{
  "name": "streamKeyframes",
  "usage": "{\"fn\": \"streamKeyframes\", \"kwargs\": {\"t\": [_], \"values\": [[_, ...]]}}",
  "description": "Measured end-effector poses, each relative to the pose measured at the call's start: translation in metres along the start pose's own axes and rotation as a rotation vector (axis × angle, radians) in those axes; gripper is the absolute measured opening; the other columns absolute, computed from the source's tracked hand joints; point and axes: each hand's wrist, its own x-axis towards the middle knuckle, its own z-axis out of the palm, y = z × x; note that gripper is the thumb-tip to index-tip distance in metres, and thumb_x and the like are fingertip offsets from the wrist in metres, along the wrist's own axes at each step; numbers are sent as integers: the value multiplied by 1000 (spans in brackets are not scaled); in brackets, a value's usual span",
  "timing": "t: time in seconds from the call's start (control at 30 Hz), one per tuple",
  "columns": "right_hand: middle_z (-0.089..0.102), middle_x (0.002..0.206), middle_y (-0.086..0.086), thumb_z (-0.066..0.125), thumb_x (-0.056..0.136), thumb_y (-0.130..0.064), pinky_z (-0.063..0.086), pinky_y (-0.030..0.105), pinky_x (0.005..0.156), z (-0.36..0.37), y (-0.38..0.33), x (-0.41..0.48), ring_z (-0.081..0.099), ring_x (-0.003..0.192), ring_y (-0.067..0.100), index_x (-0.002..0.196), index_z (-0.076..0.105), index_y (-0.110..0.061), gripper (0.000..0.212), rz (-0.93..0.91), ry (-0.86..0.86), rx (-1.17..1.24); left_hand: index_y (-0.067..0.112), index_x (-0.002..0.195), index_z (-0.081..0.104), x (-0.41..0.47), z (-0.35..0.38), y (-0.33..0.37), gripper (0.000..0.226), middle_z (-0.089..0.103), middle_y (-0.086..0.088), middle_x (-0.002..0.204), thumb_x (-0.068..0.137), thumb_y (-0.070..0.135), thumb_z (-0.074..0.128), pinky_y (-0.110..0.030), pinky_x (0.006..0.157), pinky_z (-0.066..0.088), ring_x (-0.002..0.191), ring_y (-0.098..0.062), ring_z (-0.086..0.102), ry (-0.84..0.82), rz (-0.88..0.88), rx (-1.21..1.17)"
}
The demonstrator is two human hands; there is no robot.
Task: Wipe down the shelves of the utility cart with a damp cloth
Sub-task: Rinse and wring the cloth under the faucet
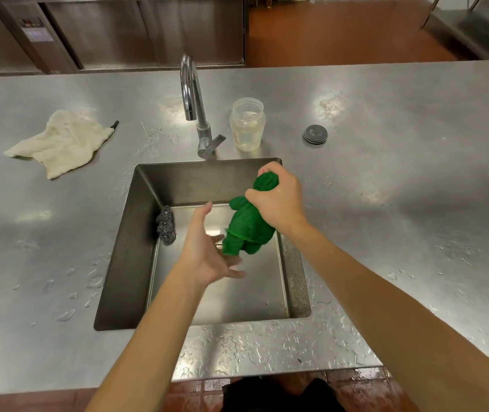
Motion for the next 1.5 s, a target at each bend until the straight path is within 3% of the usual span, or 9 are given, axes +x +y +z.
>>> {"fn": "streamKeyframes", "kwargs": {"t": [0.3,0.47,0.6,0.77,0.9,1.1,1.23,1.37,1.5], "values": [[66,92,-5,77,74,-33,57,36,81,20,-16,-20,66,88,13,94,62,-24,26,304,-86,348,8,138,57,6,32,12,59,67,-17,125,89,40,68,-45,94,55,113,-32,67,-269,157,-391],[45,136,9,51,98,-24,36,44,109,5,-11,-27,45,127,21,130,53,-10,36,-383,1,-168,7,107,62,15,36,28,28,68,-13,81,90,26,52,-32,62,60,72,-28,70,-62,190,-289],[13,162,11,60,66,-12,14,51,121,-8,-1,-40,3,150,34,152,25,-10,93,-718,-419,-583,13,100,67,19,36,39,32,72,-7,81,90,38,49,-31,63,59,69,-28,72,51,170,-296],[29,154,15,68,69,4,46,44,91,6,-9,-21,39,124,37,153,22,-17,99,-655,-225,-1021,11,103,69,14,43,43,40,71,-11,87,92,42,48,-35,71,57,78,-28,70,-39,207,-182],[57,113,14,71,72,-1,35,34,62,7,-14,6,51,101,33,132,44,-7,66,-544,-124,-1086,16,109,70,10,51,43,50,77,-7,100,85,59,59,-41,87,57,99,-23,71,6,400,-110],[62,90,13,72,62,-12,33,33,66,12,-30,13,57,84,31,104,57,-2,46,-789,-171,-1008,23,142,42,12,63,41,92,67,-5,122,66,36,91,-45,95,57,105,-20,70,222,706,-198],[52,130,16,68,74,-11,35,49,103,23,-31,10,48,115,34,138,41,-4,70,-687,-101,-1059,14,137,56,18,58,58,75,70,-10,121,71,31,87,-52,90,58,107,-28,71,174,565,-241],[25,155,19,58,87,-2,50,42,82,33,-26,6,46,116,36,152,22,-9,75,-611,-64,-1008,7,116,70,21,61,66,53,73,-15,115,69,30,82,-57,86,58,101,-31,73,229,499,-261],[45,138,14,67,82,-5,46,36,62,34,-22,18,51,103,33,149,26,-8,79,-574,-82,-1054,4,100,70,23,65,68,35,70,-11,91,72,26,74,-42,75,61,80,-26,70,271,525,-202]]}}
